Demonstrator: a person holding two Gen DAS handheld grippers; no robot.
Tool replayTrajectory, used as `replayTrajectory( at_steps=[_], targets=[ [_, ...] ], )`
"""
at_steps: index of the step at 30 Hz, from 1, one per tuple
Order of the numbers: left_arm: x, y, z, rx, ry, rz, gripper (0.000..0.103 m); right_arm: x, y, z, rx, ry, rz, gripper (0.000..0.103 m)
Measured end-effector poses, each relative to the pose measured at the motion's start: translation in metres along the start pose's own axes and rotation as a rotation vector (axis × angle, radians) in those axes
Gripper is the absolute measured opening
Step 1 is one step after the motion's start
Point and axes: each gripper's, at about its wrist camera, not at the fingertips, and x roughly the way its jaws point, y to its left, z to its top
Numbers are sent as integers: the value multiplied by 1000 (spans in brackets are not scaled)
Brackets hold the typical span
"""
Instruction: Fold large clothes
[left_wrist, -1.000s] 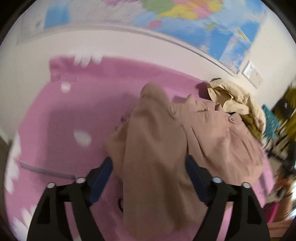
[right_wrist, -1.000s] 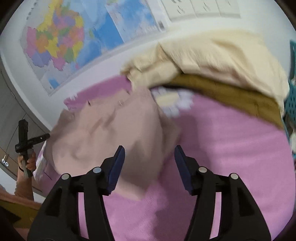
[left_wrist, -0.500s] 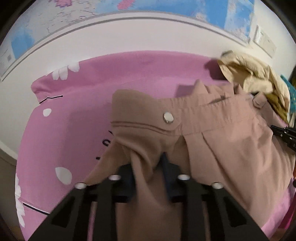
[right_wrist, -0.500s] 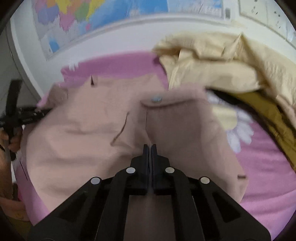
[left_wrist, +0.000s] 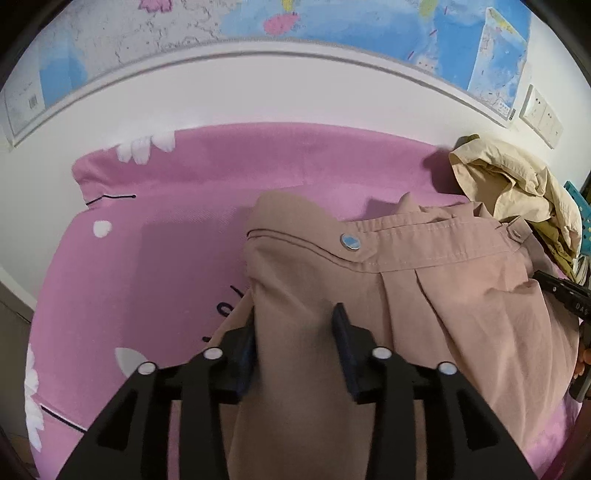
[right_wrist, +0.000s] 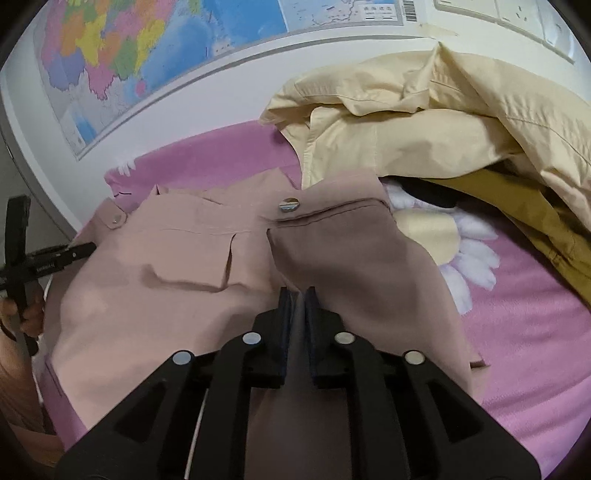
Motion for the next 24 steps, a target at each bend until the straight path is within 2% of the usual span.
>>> replayTrajectory(
  at_steps=[2,4,5,6,7,10,14,19,21,24],
  targets=[
    [-6,-2,-3,3,-21,24,50,-6,-2,-3,11,-9,6,17],
    [-14,-5,-6,17,-42,45,54,-15,-4,-5,16,-37,24,29],
    [-18,-7,-7,20,-56,53,57,-25,-4,-7,10,-60,21,31],
    [-23,-10,-9,27,-70,61,58,-32,-3,-8,5,-79,22,40],
    [-26,-13,-10,33,-78,69,59,-36,0,-8,3,-93,24,41],
    [-39,-21,-15,54,-110,86,70,-50,12,-8,-23,-129,56,41],
    [-52,-29,-21,77,-150,104,73,-56,31,-11,-86,-155,74,42],
    [-59,-35,-26,80,-163,86,75,-30,36,-12,-95,-82,69,42],
    [-58,-36,-28,83,-159,74,76,-16,31,-14,-83,-52,34,42],
    [-53,-38,-31,87,-147,62,76,3,18,-15,-37,-19,18,35]
  ],
)
